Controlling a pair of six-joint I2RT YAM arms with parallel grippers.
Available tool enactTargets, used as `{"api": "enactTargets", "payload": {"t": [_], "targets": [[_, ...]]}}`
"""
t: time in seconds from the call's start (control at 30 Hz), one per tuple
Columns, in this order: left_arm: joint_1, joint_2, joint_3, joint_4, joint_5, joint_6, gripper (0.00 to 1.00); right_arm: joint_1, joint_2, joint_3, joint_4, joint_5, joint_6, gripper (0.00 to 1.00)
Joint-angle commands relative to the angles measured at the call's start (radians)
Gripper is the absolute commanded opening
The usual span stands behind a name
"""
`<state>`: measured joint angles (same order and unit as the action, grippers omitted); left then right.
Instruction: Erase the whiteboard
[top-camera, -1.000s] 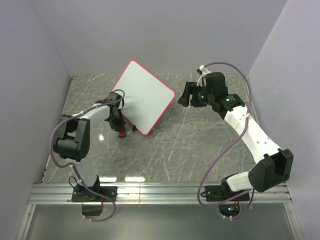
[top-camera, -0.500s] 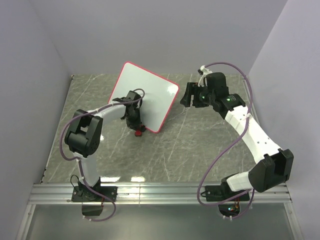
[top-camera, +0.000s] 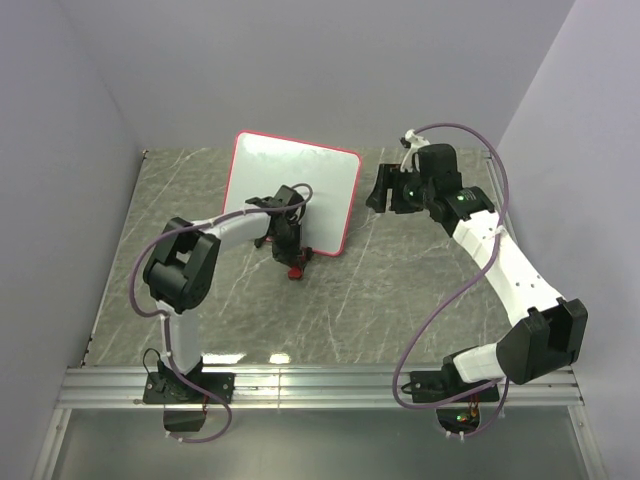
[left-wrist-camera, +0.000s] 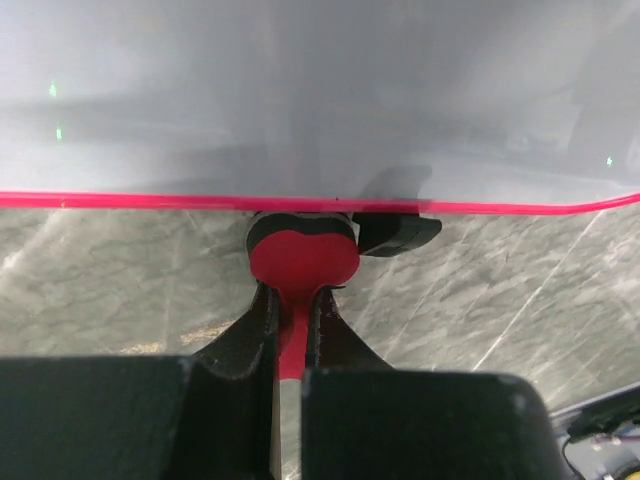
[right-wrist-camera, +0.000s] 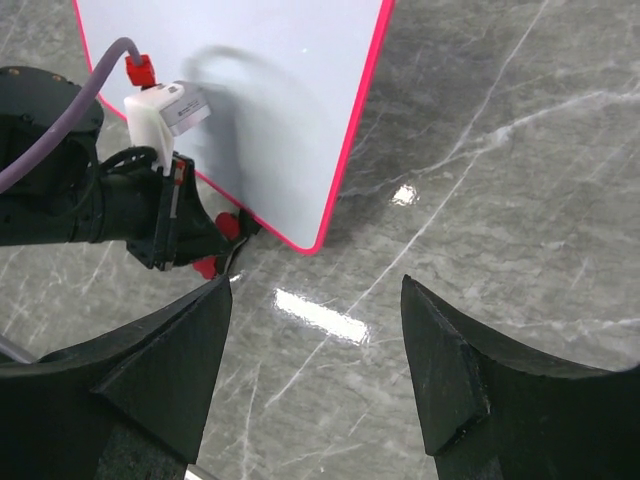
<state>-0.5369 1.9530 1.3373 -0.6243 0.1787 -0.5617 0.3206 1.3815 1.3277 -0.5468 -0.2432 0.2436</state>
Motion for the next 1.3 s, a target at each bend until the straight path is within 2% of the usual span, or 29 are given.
{"api": "enactTargets", "payload": {"t": [0.0,0.23,0.27,0.33,0.37,0.43,0.47,0.5,0.53,0.57,0.67,0.8,0.97,1.1,1.2,1.27], "targets": [[-0.017,-0.022,-0.032,-0.132,-0.085,0.008,0.00,-0.017,-0.038,0.025,0.013,0.012,-0.021,0.75],[-0.006,-0.196,-0.144,-0.198,-0.284,-0.023,0.00,-0.029,-0.102,-0.048,0.044,0.005,-0.012,0.75],[-0.003,-0.209,-0.174,-0.198,-0.297,-0.027,0.03,-0.031,-0.111,-0.059,0.051,0.001,-0.010,0.75],[0.008,-0.246,-0.228,-0.190,-0.312,-0.040,0.19,-0.032,-0.145,-0.088,0.062,-0.002,-0.009,0.77],[0.011,-0.258,-0.243,-0.189,-0.317,-0.044,0.46,-0.031,-0.154,-0.097,0.064,-0.004,-0.004,0.79],[0.014,-0.305,-0.273,-0.184,-0.321,-0.067,0.77,-0.032,-0.192,-0.126,0.067,-0.014,0.003,0.82],[0.012,-0.322,-0.294,-0.180,-0.326,-0.078,0.99,-0.032,-0.209,-0.136,0.068,-0.019,0.016,0.86],[0.014,-0.356,-0.302,-0.184,-0.328,-0.101,0.99,-0.032,-0.241,-0.148,0.071,-0.033,0.023,0.91],[0.014,-0.373,-0.305,-0.190,-0.328,-0.109,0.99,-0.031,-0.262,-0.168,0.071,-0.039,0.034,0.91],[0.012,-0.390,-0.299,-0.216,-0.335,-0.121,1.00,-0.032,-0.278,-0.176,0.068,-0.045,0.057,0.99],[0.012,-0.454,-0.227,-0.279,-0.343,-0.168,0.99,-0.029,-0.357,-0.189,0.036,-0.056,0.111,1.00],[0.012,-0.548,-0.054,-0.388,-0.401,-0.196,1.00,-0.031,-0.504,-0.226,-0.007,-0.070,0.181,1.00],[0.009,-0.595,0.237,-0.433,-0.464,-0.175,0.99,-0.028,-0.695,-0.350,0.027,-0.093,0.299,1.00],[0.008,-0.591,0.418,-0.485,-0.411,-0.155,0.99,-0.028,-0.779,-0.413,0.053,-0.160,0.384,1.00],[0.008,-0.585,0.523,-0.532,-0.447,-0.164,0.99,-0.029,-0.811,-0.418,0.032,-0.192,0.399,1.00],[0.008,-0.592,0.552,-0.569,-0.464,-0.164,0.96,-0.020,-0.835,-0.412,0.016,-0.192,0.396,1.00]]}}
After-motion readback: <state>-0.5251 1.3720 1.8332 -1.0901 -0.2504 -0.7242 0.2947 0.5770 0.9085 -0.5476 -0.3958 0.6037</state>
